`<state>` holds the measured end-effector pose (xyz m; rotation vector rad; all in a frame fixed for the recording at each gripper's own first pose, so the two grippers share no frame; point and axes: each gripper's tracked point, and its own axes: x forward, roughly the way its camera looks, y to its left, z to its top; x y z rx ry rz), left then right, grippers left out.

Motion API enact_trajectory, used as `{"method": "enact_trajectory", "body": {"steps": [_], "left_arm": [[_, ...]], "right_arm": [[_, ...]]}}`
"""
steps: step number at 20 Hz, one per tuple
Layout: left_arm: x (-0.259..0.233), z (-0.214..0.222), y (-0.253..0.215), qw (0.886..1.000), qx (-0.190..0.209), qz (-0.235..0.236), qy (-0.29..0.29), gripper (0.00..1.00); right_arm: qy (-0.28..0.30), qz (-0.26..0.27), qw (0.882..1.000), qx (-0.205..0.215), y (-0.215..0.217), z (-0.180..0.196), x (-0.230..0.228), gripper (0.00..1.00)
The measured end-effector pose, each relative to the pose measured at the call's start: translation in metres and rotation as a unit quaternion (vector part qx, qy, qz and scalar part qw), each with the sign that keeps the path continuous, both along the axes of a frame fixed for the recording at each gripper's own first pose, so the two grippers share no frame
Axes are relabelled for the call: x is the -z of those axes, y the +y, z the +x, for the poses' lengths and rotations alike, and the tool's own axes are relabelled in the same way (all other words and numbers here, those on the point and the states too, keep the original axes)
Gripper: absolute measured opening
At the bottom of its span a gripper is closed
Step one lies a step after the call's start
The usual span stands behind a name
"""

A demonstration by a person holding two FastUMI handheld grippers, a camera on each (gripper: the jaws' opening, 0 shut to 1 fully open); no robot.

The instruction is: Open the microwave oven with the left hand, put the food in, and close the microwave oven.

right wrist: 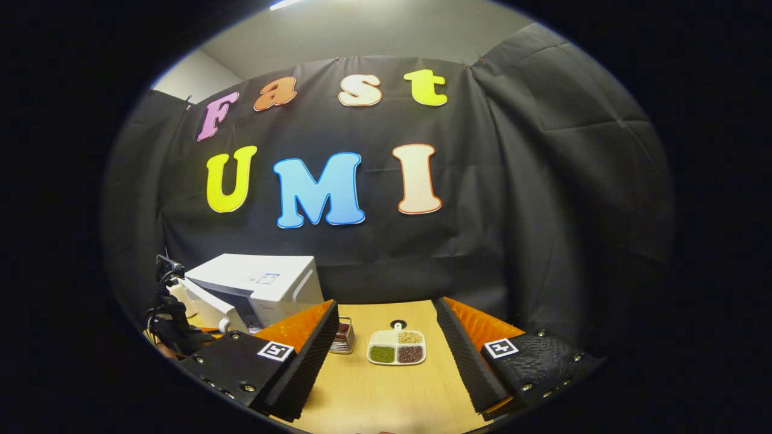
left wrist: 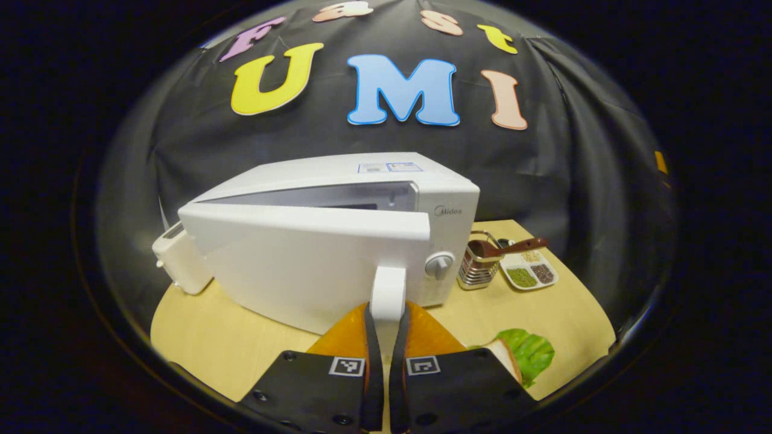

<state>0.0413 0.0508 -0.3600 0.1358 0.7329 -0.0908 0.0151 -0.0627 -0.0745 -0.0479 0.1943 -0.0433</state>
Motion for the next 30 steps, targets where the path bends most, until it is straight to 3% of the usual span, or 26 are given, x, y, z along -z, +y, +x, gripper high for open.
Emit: {"method": "enact_trajectory", "body": {"steps": [8,16,19,24,30], "left_arm": [[-0.031,-0.109,0.080,0.999,0.042,0.011,0.031,0.11],[-0.056,-0.177,0.207,0.996,0.056,0.037,0.056,0.10],[-0.063,-0.186,0.246,0.996,0.054,0.040,0.053,0.10],[-0.068,-0.191,0.294,0.997,0.062,0.019,0.044,0.10],[-0.071,-0.193,0.340,0.999,0.036,0.008,0.030,0.10]], "right_arm": [[-0.005,0.002,0.999,-0.034,0.088,-0.015,0.004,0.99],[0.006,0.011,0.999,-0.032,0.145,-0.038,0.018,0.99],[0.025,-0.009,0.999,-0.031,0.147,-0.040,0.035,0.99],[0.097,0.035,0.994,-0.016,0.124,-0.030,0.085,0.99],[0.173,0.072,0.982,-0.002,0.104,-0.027,0.144,0.99]]}}
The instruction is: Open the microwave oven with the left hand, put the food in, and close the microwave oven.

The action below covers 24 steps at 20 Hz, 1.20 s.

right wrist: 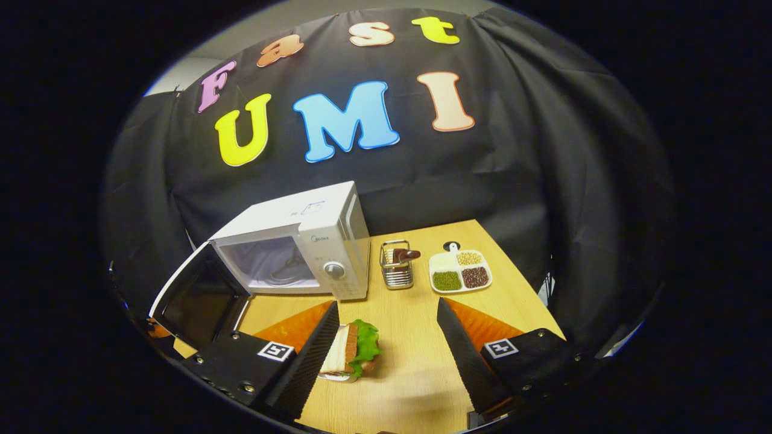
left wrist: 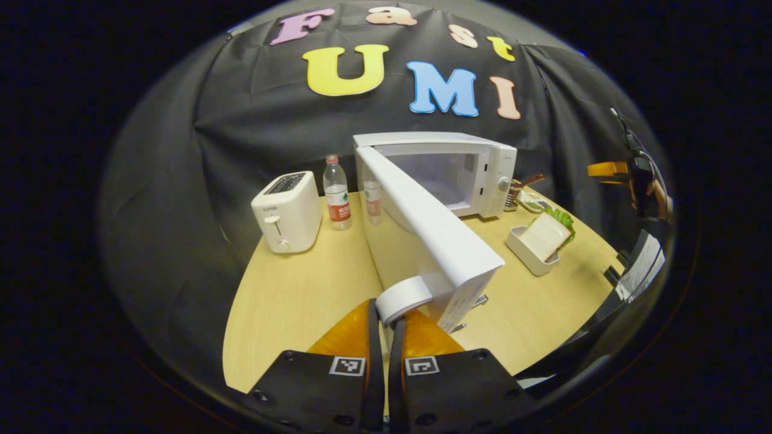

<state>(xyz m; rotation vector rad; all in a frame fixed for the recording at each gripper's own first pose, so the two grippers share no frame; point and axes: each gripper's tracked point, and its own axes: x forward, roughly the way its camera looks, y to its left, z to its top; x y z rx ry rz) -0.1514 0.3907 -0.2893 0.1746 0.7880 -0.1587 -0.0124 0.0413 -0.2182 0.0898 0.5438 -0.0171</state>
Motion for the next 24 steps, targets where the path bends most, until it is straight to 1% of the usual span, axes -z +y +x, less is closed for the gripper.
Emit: {"method": "enact_trajectory", "body": {"steps": [1,2,3,4,6,7,8,9,10,11,12,13,14,15,17,18,19,20,21,22,23,24], "left_arm": [[0.000,-0.001,0.005,1.000,-0.004,0.000,0.001,0.10],[0.005,-0.002,0.005,1.000,-0.006,-0.010,0.007,0.10],[0.005,-0.004,0.007,1.000,-0.011,-0.016,0.006,0.17],[-0.001,-0.007,0.019,1.000,-0.024,-0.006,0.001,0.16],[-0.007,-0.012,0.039,0.998,-0.062,-0.002,-0.014,0.72],[-0.011,-0.023,0.042,0.997,-0.078,-0.011,-0.012,1.00],[-0.022,-0.025,0.049,0.994,-0.103,0.000,-0.024,1.00],[-0.035,-0.028,0.050,0.992,-0.120,0.009,-0.044,1.00],[-0.058,-0.031,0.044,0.988,-0.139,0.015,-0.069,1.00],[-0.084,-0.030,0.038,0.983,-0.155,0.020,-0.098,0.98],[-0.113,-0.023,0.025,0.977,-0.165,0.021,-0.131,0.98],[-0.143,-0.011,0.007,0.972,-0.169,0.018,-0.164,0.94],[-0.168,0.003,-0.016,0.967,-0.167,0.010,-0.194,0.94],[-0.190,0.016,-0.040,0.962,-0.163,0.001,-0.220,0.97],[-0.222,0.039,-0.091,0.956,-0.145,-0.019,-0.254,0.98],[-0.234,0.048,-0.113,0.953,-0.135,-0.027,-0.270,0.99],[-0.247,0.058,-0.135,0.950,-0.124,-0.035,-0.284,0.96],[-0.255,0.071,-0.157,0.947,-0.113,-0.041,-0.297,0.94],[-0.261,0.082,-0.177,0.946,-0.104,-0.048,-0.305,0.95],[-0.262,0.088,-0.193,0.947,-0.095,-0.053,-0.302,0.95],[-0.259,0.094,-0.203,0.948,-0.090,-0.052,-0.299,0.94],[-0.251,0.101,-0.211,0.950,-0.087,-0.051,-0.295,0.96]], "right_arm": [[0.012,0.005,1.000,0.001,0.000,-0.001,0.009,0.99],[0.024,0.016,1.000,-0.006,0.006,-0.004,0.019,0.99],[0.041,0.025,0.999,-0.010,0.010,-0.005,0.031,0.98],[0.060,0.031,0.998,-0.010,0.012,-0.005,0.046,0.98],[0.091,0.055,0.994,-0.016,0.021,-0.010,0.069,0.99],[0.103,0.067,0.992,-0.020,0.026,-0.011,0.079,0.98],[0.117,0.075,0.990,-0.026,0.030,-0.013,0.090,0.98],[0.130,0.081,0.988,-0.029,0.033,-0.014,0.100,0.98],[0.141,0.094,0.985,-0.034,0.039,-0.015,0.108,0.98],[0.150,0.103,0.983,-0.038,0.043,-0.015,0.114,0.99],[0.159,0.110,0.980,-0.042,0.046,-0.015,0.121,0.98],[0.167,0.117,0.978,-0.048,0.050,-0.014,0.126,0.98],[0.174,0.120,0.976,-0.055,0.055,-0.013,0.132,0.98],[0.180,0.118,0.975,-0.061,0.056,-0.011,0.138,0.98],[0.196,0.116,0.971,-0.068,0.058,-0.009,0.147,0.98],[0.200,0.124,0.970,-0.069,0.059,-0.009,0.148,0.98],[0.204,0.128,0.968,-0.065,0.059,-0.008,0.149,0.94],[0.211,0.135,0.966,-0.062,0.059,-0.007,0.153,0.80],[0.219,0.147,0.963,-0.058,0.061,-0.008,0.157,0.78],[0.228,0.165,0.958,-0.052,0.064,-0.008,0.158,0.65],[0.224,0.182,0.956,-0.051,0.068,-0.002,0.155,0.61],[0.230,0.189,0.953,-0.056,0.071,-0.003,0.157,0.46]]}}
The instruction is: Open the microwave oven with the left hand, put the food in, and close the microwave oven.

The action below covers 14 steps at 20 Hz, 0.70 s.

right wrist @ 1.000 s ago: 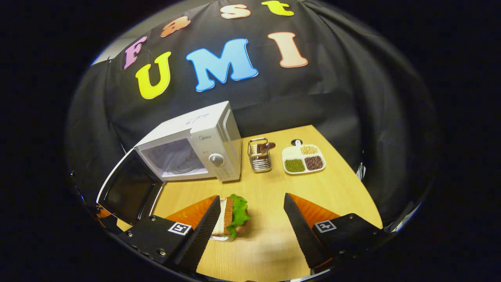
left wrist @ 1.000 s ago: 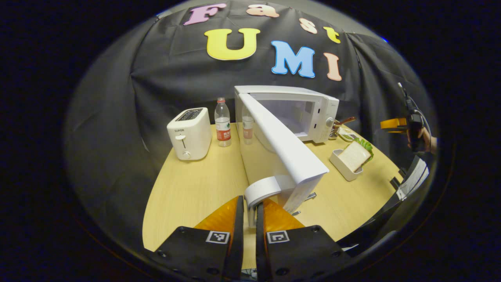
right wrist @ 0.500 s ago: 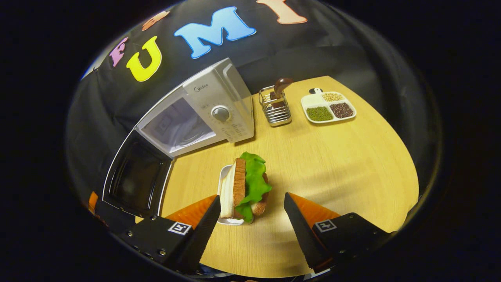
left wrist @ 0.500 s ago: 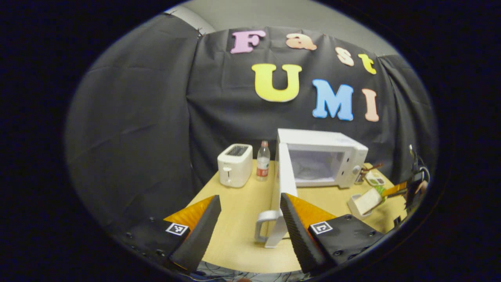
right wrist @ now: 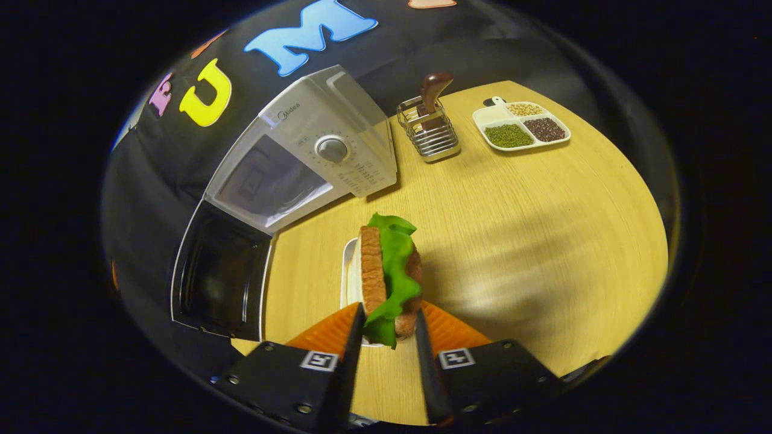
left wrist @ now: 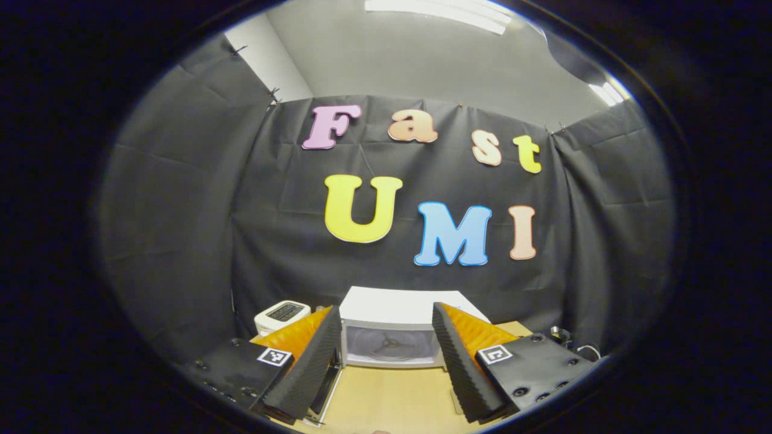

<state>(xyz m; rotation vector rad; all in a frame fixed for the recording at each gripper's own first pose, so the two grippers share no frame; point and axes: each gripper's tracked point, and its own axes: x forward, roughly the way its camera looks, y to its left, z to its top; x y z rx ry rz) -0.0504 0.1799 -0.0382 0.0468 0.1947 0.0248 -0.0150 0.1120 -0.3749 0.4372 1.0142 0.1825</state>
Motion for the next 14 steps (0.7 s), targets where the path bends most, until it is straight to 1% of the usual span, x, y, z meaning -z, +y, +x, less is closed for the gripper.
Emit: {"method": "enact_trajectory", "body": {"steps": [1,2,3,4,7,8,9,10,12,13,14], "left_arm": [[0.003,0.004,-0.007,1.000,0.000,0.000,0.005,0.94],[0.004,0.008,-0.012,1.000,-0.001,0.001,0.009,0.94],[0.003,0.010,-0.015,1.000,-0.003,0.002,0.011,0.94],[0.003,0.013,-0.019,1.000,-0.004,0.001,0.013,0.94],[-0.010,0.021,-0.026,1.000,0.001,0.006,0.007,0.94],[-0.012,0.024,-0.029,1.000,0.006,0.005,0.008,0.96],[-0.013,0.026,-0.031,1.000,0.011,0.002,0.009,0.94],[-0.014,0.027,-0.030,1.000,0.014,-0.001,0.010,0.96],[-0.019,0.031,-0.023,1.000,0.022,-0.010,0.003,0.94],[-0.022,0.033,-0.020,1.000,0.027,-0.014,0.002,0.94],[-0.024,0.033,-0.012,0.999,0.031,-0.007,-0.001,0.94]], "right_arm": [[0.003,0.012,1.000,-0.005,0.002,0.000,-0.002,0.43],[0.006,0.019,1.000,-0.015,0.005,0.000,-0.001,0.28],[0.010,0.028,0.999,-0.014,0.003,0.000,-0.005,0.28],[0.012,0.035,0.999,-0.015,0.005,0.002,-0.005,0.19],[-0.003,0.051,0.998,-0.019,0.008,0.007,-0.018,0.19],[-0.012,0.059,0.998,-0.017,0.012,0.008,-0.028,0.19],[-0.018,0.069,0.997,-0.013,0.016,0.010,-0.038,0.19],[-0.025,0.083,0.996,-0.007,0.022,0.011,-0.049,0.19],[-0.044,0.120,0.992,0.002,0.039,0.015,-0.074,0.19],[-0.056,0.142,0.988,0.008,0.049,0.018,-0.089,0.19],[-0.069,0.168,0.983,0.017,0.060,0.020,-0.104,0.19]]}}
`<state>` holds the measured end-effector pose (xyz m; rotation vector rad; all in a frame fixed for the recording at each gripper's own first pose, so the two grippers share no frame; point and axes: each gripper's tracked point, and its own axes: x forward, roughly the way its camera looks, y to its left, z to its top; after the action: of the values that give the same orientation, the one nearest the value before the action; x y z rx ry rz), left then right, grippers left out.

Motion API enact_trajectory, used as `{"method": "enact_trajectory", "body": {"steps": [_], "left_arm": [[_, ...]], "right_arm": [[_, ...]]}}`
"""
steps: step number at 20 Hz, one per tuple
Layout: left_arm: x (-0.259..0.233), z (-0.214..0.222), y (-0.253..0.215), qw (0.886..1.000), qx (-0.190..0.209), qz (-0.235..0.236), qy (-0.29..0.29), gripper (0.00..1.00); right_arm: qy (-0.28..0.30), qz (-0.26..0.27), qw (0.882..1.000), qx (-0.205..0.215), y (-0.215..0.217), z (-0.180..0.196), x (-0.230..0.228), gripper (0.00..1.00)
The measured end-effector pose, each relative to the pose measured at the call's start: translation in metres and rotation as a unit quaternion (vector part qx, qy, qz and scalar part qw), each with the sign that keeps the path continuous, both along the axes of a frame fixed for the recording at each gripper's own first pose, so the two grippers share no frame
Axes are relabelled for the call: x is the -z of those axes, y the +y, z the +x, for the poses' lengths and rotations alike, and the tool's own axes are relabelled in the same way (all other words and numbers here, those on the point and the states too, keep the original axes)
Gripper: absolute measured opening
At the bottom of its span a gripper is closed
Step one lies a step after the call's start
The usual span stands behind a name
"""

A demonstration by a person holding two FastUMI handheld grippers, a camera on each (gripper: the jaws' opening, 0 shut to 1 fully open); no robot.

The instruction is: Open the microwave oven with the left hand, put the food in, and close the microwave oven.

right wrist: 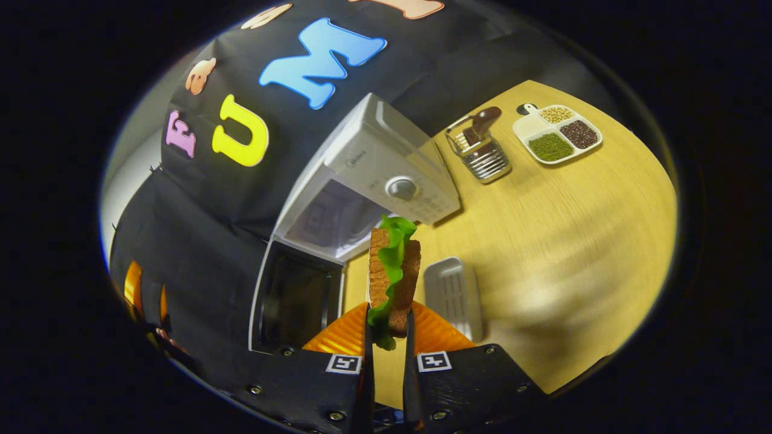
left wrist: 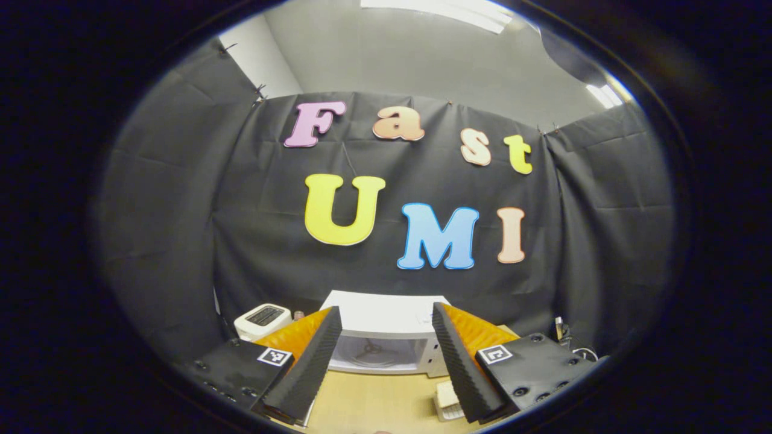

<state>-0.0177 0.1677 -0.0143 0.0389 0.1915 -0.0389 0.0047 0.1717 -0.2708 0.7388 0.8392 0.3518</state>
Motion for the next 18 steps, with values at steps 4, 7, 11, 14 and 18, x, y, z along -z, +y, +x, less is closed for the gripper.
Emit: {"method": "enact_trajectory", "body": {"steps": [4,7,11,14,18], "left_arm": [[-0.006,-0.001,0.018,0.999,0.031,0.009,0.000,0.94],[-0.017,-0.004,0.034,0.999,0.049,0.014,-0.007,0.94],[-0.030,-0.008,0.058,0.998,0.051,0.000,-0.021,0.97],[-0.021,-0.020,0.087,0.999,0.033,-0.008,-0.008,0.96],[-0.014,-0.026,0.127,1.000,0.012,-0.001,-0.006,0.96]], "right_arm": [[-0.024,0.101,0.994,0.034,0.046,0.009,-0.038,0.19],[-0.020,0.138,0.988,0.060,0.079,0.021,-0.038,0.19],[-0.012,0.170,0.981,0.096,0.119,0.049,-0.018,0.19],[-0.005,0.195,0.969,0.152,0.144,0.088,0.004,0.19],[0.019,0.212,0.955,0.207,0.176,0.127,0.031,0.19]]}}
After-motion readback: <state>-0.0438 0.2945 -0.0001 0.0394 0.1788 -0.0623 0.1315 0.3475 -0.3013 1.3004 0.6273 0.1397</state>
